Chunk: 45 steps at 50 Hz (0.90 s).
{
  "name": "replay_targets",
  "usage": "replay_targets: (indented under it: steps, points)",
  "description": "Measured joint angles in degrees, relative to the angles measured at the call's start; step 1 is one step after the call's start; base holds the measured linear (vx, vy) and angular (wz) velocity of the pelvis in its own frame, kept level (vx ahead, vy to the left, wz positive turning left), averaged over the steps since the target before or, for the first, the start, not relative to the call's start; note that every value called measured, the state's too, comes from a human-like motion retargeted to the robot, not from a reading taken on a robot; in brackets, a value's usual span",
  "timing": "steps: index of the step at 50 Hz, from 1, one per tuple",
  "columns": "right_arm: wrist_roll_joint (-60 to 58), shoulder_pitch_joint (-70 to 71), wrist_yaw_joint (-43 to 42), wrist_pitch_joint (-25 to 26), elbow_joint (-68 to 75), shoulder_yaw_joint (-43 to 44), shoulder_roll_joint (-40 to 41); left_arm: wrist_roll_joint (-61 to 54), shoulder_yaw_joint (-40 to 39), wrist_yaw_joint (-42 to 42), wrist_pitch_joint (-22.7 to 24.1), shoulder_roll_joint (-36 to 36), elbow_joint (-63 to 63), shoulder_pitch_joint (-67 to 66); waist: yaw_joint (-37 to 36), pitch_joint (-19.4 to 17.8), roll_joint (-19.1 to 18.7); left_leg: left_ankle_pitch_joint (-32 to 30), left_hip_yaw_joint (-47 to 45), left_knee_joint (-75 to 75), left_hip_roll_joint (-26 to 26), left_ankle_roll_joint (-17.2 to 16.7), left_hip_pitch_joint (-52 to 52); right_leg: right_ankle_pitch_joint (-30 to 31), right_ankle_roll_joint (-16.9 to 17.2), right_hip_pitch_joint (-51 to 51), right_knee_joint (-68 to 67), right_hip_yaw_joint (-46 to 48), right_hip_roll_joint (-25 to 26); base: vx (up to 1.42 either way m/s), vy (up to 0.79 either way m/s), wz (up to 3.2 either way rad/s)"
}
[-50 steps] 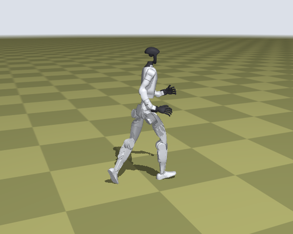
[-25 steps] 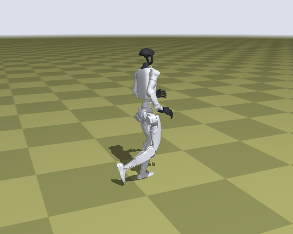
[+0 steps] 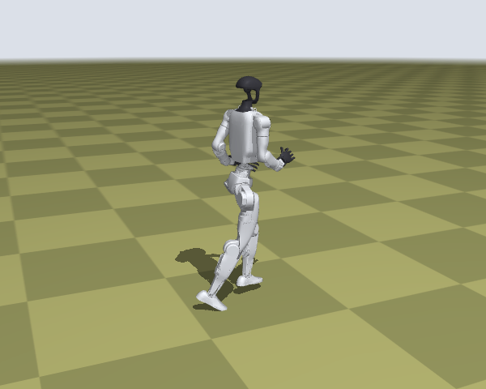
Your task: Walk run
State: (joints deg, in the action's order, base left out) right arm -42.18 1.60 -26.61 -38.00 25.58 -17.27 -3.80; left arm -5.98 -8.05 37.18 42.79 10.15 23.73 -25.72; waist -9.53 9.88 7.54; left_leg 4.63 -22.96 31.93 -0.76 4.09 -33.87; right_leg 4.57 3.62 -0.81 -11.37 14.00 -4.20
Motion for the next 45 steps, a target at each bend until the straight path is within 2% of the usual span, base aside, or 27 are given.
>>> replay_targets:
  steps: [3,5,6,7,8,10,12,13,15,17,20,22,23,25,27,28,30,32,33,35,36,39,40,42,43,44,45]
  points:
    - [-1.3,-2.0,-1.0,1.5,-2.5,1.3,-1.1,-0.3,-0.3,-2.2,0.8,2.8,-4.7,0.2,-6.7,-2.1,2.1,2.0,4.9,-20.6,3.2,-2.0,-2.1,18.2,6.8,-7.5,1.9,8.3,-1.1,1.63,-0.22,-0.61]
    - [-2.6,-4.4,-1.4,1.6,-1.1,4.1,-1.6,1.1,1.3,-3.2,2.2,3.5,-5.4,4.2,-7.4,-2.2,1.7,0.6,6.1,-24.4,2.9,-2.9,-2.8,24.7,6.5,-8.7,-3.0,8.5,0.6,1.82,-0.17,0.52]
    - [-3.9,-6.1,-1.0,1.6,0.9,5.6,-1.8,2.4,2.5,-3.4,2.7,4.2,-4.7,7.2,-6.8,-2.2,0.0,-3.2,8.2,-21.0,3.1,3.1,-3.0,23.9,3.9,-8.3,-8.8,10.2,2.3,1.9,-0.26,0.97]
    - [-5.5,-7.8,-0.8,1.8,3.6,7.0,-1.7,3.6,3.5,-3.3,3.0,5.2,-3.9,10.4,-5.1,-2.1,-1.3,-2.8,10.4,-15.6,2.9,7.2,-3.4,23.0,1.9,-7.3,-15.4,12.0,3.5,2.4,-0.41,1.28]
    - [-7.6,-9.2,-1.0,2.3,7.6,8.1,-1.3,4.6,4.0,-2.5,2.9,6.4,-2.8,13.6,-1.5,-1.7,-2.0,5.9,12.9,-6.3,1.8,7.3,-4.1,21.8,1.2,-4.8,-23.6,14.3,3.4,2.71,-0.51,1.25]
    - [-10.8,-15.7,0.1,5.0,15.2,10.6,-0.3,4.5,8.8,-1.6,1.8,8.1,-1.2,18.1,1.4,-3.3,-3.7,16.3,13.4,3.6,-0.6,6.3,1.9,18.8,1.1,0.5,-40.5,12.1,1.9,2.95,-0.49,0.6]
    - [-4.9,-21.8,9.3,2.3,17.2,11.1,0.2,4.5,11.0,0.3,0.9,6.8,-1.0,22.4,7.6,-1.3,-6.2,19.9,18.2,0.1,1.1,4.6,10.2,8.0,-1.3,11.9,-51.2,13.0,-0.7,2.22,-0.39,0.16]
    - [1.4,-23.7,13.9,0.1,16.2,11.6,-1.8,4.0,12.2,0.2,0.3,7.0,-2.3,24.3,11.2,0.1,-5.5,19.8,15.7,-2.6,2.1,4.1,13.3,1.4,-2.1,19.3,-54.9,11.4,-4.3,2.15,-0.45,0.18]
    - [11.3,-26.8,13.7,-4.4,10.6,13.6,-6.5,4.1,13.9,-1.6,-0.5,10.6,-9.7,26.1,17.1,0.5,-4.9,12.9,13.2,-12.5,5.5,2.4,22.9,-6.5,-2.4,30.5,-53.0,8.6,-7.5,1.99,-0.42,0.43]
    - [12.4,-29.1,5.0,-8.0,3.9,15.8,-11.1,7.5,14.3,-5.4,-0.5,12.1,-16.2,25.8,21.3,0.3,-6.3,-0.8,13.4,-18.1,5.0,-1.6,30.5,-11.1,-6.2,36.5,-42.0,11.5,-9.3,1.6,-0.28,0.54]
    - [2.6,-29.6,-11.7,-4.8,-1.0,18.2,-14.6,9.4,15.0,-10.3,-1.5,10.3,-21.4,22.9,26.9,-1.0,-8.2,-24.0,12.8,-21.8,4.0,-6.2,38.5,-14.0,-5.5,39.1,-16.7,7.0,-5.9,1.92,-0.41,0.26]
    - [-1.9,-25.1,-13.3,-3.8,0.0,16.8,-13.2,7.9,14.3,-10.1,-3.1,8.1,-21.6,20.8,29.9,-1.9,-7.2,-29.7,10.9,-18.8,5.7,-5.7,41.4,-16.2,-4.3,38.9,-7.4,2.5,-6.0,1.68,-0.38,-0.21]
    - [-1.9,-21.6,-12.1,-4.0,1.5,15.4,-11.9,7.3,12.8,-9.2,-4.0,7.4,-21.6,19.6,30.3,-2.0,-5.9,-29.1,8.2,-16.3,7.0,-6.1,41.9,-16.0,-4.7,39.2,-6.2,-0.6,-6.4,2.08,-0.45,-0.54]
    - [1.4,-14.4,-7.8,-6.2,4.0,12.0,-9.1,7.9,9.1,-8.0,-4.7,6.1,-20.7,15.7,31.1,-3.3,-2.7,-25.4,5.0,-6.7,9.7,-3.6,41.3,-1.0,-8.9,36.8,-7.6,-2.5,-9.1,2.32,-0.43,-0.72]
    - [5.6,-8.8,-3.9,-5.8,5.0,8.3,-8.0,11.9,2.5,-7.9,-2.4,4.1,-17.1,9.1,26.8,-1.7,1.0,-20.4,-2.6,5.1,12.5,2.5,35.4,-16.3,-9.3,37.4,-21.4,-7.3,-8.8,2.56,-0.25,-0.77]
    - [6.3,-8.6,-2.6,-5.3,5.0,8.8,-7.3,15.4,0.7,-8.7,-0.5,2.5,-13.1,5.0,24.9,-2.2,1.7,-16.1,-2.0,14.4,10.7,4.9,31.3,-21.6,-7.1,34.7,-25.3,-6.4,-12.4,2.8,-0.13,0.28]
    - [7.0,-8.5,-0.9,-4.4,4.2,7.9,-6.7,21.1,0.1,-10.4,1.7,-1.6,-1.7,0.4,15.2,0.1,4.7,-9.6,-4.5,23.0,9.0,4.9,20.9,-26.9,-4.9,27.6,-23.7,-6.4,-14.0,2.27,-0.08,0.17]
    - [7.2,-8.3,2.6,-4.0,1.4,5.1,-7.3,21.1,-2.2,-10.5,4.2,-1.0,7.3,-0.4,9.2,0.3,3.5,-3.3,-4.9,24.3,3.8,5.2,10.9,-24.5,-2.3,17.8,-15.4,-1.6,-10.7,1.96,-0.1,0.2]
    - [6.3,-8.1,4.5,-3.8,-0.7,3.2,-7.7,21.1,-3.8,-11.6,5.7,0.9,8.1,-1.0,7.2,0.1,2.7,-0.7,-5.6,21.9,2.0,5.9,6.8,-20.5,-0.8,12.7,-10.0,0.3,-7.6,2.1,-0.25,0.0]
    - [1.5,-8.0,7.2,-3.2,-5.0,0.7,-8.1,22.5,-7.5,-15.5,7.8,5.9,6.6,-3.6,2.3,-0.5,2.5,2.2,-7.0,11.4,-0.1,5.3,0.8,-8.7,3.2,4.2,-2.1,-0.2,-3.2,2.11,-0.37,-0.57]
    - [-1.3,-8.7,6.8,-1.3,-6.7,0.7,-7.5,23.5,-8.7,-17.2,8.1,7.8,6.0,-4.3,0.2,-0.9,2.7,2.8,-5.6,3.2,0.9,4.7,-0.7,0.0,5.5,0.8,0.7,1.0,-2.0,1.82,-0.38,-0.82]
    - [-7.1,-10.8,0.8,3.3,-8.7,1.2,-5.3,26.3,-8.8,-19.1,7.2,10.2,6.4,-1.5,-5.1,-1.8,3.4,3.1,1.7,-17.2,2.7,2.4,-3.0,17.7,10.4,-7.7,2.7,10.6,-1.4,1.83,-0.32,-0.78]
    - [-7.6,-11.3,-1.8,3.8,-8.0,1.9,-4.7,26.6,-7.5,-19.0,6.7,10.7,6.5,0.7,-5.7,-1.9,3.5,3.3,2.7,-20.8,2.3,2.1,-3.4,21.5,10.4,-8.7,0.6,9.5,-0.8,2.29,-0.27,0.05]
    - [-9.4,-12.4,-4.4,3.1,-3.5,5.7,-2.9,27.3,-3.6,-18.9,6.1,12.5,5.1,7.1,-5.3,-2.7,0.4,-0.3,7.1,-17.7,0.7,4.0,-3.4,23.9,5.6,-8.1,-10.2,10.3,3.3,2.01,-0.4,0.65]
    - [-10.8,-13.0,-3.8,2.2,-0.5,7.9,-2.5,27.8,-1.9,-18.6,6.3,13.3,4.0,10.3,-3.9,-2.8,-0.7,4.2,9.9,-9.4,0.3,9.2,-4.2,22.6,2.0,-6.7,-17.7,14.2,3.7,2.35,-0.48,0.97]
    - [-12.6,-14.5,-3.0,2.3,3.1,9.2,-2.3,28.8,-0.5,-18.4,6.0,13.1,3.6,12.8,-1.5,-2.8,-1.7,7.4,12.6,-2.6,-0.5,9.5,-4.4,20.3,1.5,-3.8,-26.5,14.0,4.0,2.35,-0.35,1.06]
    - [-14.7,-16.4,-2.0,2.9,7.1,9.9,-2.4,30.0,0.7,-18.1,5.5,12.6,3.5,15.1,1.6,-2.7,-2.6,10.0,15.2,3.4,-1.6,7.4,-4.2,17.3,2.5,-0.3,-36.0,11.7,4.0,2.44,-0.29,0.85]
